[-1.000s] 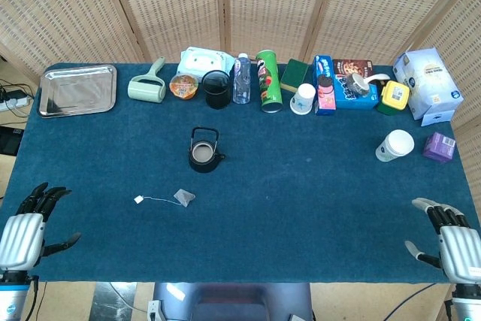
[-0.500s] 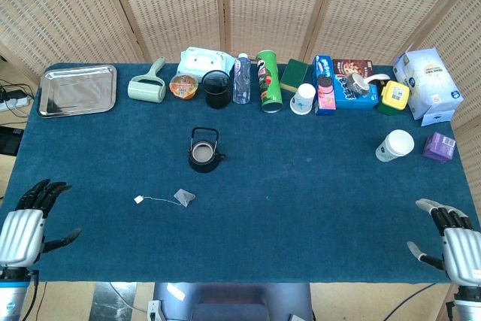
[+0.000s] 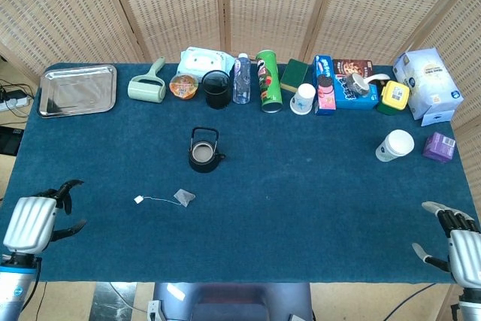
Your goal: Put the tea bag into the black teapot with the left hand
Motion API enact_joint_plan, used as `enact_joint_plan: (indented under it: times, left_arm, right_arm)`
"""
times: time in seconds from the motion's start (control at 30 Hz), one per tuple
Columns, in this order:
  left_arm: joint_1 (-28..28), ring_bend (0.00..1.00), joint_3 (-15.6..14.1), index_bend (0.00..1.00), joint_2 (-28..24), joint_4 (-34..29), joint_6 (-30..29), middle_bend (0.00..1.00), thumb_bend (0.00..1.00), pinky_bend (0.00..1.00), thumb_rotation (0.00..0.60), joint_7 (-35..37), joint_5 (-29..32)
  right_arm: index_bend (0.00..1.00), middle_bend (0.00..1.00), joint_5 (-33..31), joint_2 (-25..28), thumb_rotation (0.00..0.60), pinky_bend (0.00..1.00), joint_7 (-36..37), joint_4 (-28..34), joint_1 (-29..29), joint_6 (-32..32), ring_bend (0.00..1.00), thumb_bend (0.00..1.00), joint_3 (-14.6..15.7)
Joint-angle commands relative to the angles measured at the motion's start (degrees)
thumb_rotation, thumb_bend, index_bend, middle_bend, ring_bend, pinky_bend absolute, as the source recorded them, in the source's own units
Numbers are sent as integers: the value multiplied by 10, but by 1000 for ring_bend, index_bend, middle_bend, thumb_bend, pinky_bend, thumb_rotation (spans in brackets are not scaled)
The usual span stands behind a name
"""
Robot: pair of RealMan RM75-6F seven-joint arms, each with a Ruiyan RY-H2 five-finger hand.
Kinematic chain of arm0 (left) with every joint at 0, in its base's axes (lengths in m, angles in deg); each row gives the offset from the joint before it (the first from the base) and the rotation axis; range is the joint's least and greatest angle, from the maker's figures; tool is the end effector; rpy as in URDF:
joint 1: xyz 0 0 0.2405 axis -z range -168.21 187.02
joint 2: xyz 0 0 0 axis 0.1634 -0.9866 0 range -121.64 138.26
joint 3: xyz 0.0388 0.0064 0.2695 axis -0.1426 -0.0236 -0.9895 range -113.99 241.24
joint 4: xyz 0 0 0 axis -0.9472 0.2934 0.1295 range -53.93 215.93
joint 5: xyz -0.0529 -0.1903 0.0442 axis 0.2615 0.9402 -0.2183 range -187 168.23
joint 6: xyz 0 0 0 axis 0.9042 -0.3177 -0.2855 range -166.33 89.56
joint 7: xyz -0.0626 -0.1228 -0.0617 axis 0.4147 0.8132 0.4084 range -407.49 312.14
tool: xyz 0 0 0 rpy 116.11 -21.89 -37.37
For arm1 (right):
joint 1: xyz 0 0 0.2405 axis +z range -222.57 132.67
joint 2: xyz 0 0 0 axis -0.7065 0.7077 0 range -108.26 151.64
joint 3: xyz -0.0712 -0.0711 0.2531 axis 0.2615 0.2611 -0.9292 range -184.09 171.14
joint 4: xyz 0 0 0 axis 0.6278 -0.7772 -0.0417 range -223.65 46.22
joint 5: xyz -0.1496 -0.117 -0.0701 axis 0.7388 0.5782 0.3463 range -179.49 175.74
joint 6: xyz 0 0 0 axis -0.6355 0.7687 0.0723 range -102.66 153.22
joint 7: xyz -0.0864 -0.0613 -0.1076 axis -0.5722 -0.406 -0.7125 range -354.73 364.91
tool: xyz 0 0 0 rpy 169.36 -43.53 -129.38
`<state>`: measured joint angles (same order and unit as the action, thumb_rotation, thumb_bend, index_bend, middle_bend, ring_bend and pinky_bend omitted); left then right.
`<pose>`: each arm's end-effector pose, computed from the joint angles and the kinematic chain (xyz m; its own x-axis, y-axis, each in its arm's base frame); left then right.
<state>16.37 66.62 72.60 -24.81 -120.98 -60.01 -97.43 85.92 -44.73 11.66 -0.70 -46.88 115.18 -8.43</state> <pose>-0.2636 0.1941 0.1482 0.3824 0.0350 0.9233 0.9198 -0.1098 -0.3768 -0.3453 -0.1461 0.1740 0.3262 0.0257 0.9449 -0.9437 0.0674 0.3239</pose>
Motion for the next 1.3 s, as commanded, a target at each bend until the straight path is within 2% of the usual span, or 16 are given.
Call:
enact_joint_plan:
  times: [0.03, 0.17, 0.3, 0.37, 0.7, 1.0, 1.3]
  left_arm:
    - [20, 890, 4, 357, -6, -4, 31, 988, 173, 863, 600, -22, 14]
    - [35, 990, 9, 429, -1, -5, 54, 1000, 198, 931, 600, -43, 31]
    - [54, 1000, 18, 449, 11, -2, 81, 1000, 328, 944, 600, -65, 61]
    - [64, 1000, 21, 449, 17, 2, 94, 1000, 357, 944, 600, -73, 76]
    - [109, 1000, 32, 448, 42, 19, 159, 1000, 372, 944, 600, -116, 154]
    - [148, 1000, 40, 448, 80, 58, 200, 1000, 425, 944, 600, -125, 200]
    - [179, 1000, 36, 448, 109, 94, 237, 1000, 430, 944, 600, -129, 234]
  right_arm:
    - [223, 265, -2, 1, 600, 218, 2, -2, 0, -2, 254, 237, 0]
    - [222, 266, -6, 0, 600, 219, 5, -4, 0, -6, 254, 238, -1]
    - [222, 266, -14, -2, 600, 219, 6, -7, 2, -13, 254, 237, -3]
    - [222, 266, -17, -3, 600, 219, 5, -9, 3, -16, 254, 237, -4]
    - [223, 274, -31, -7, 600, 219, 0, -9, 10, -36, 263, 237, -8]
    - [223, 276, -40, -5, 600, 220, -8, -6, 15, -46, 266, 238, -12]
    - [223, 277, -49, -5, 600, 220, -16, 0, 12, -50, 268, 238, -10]
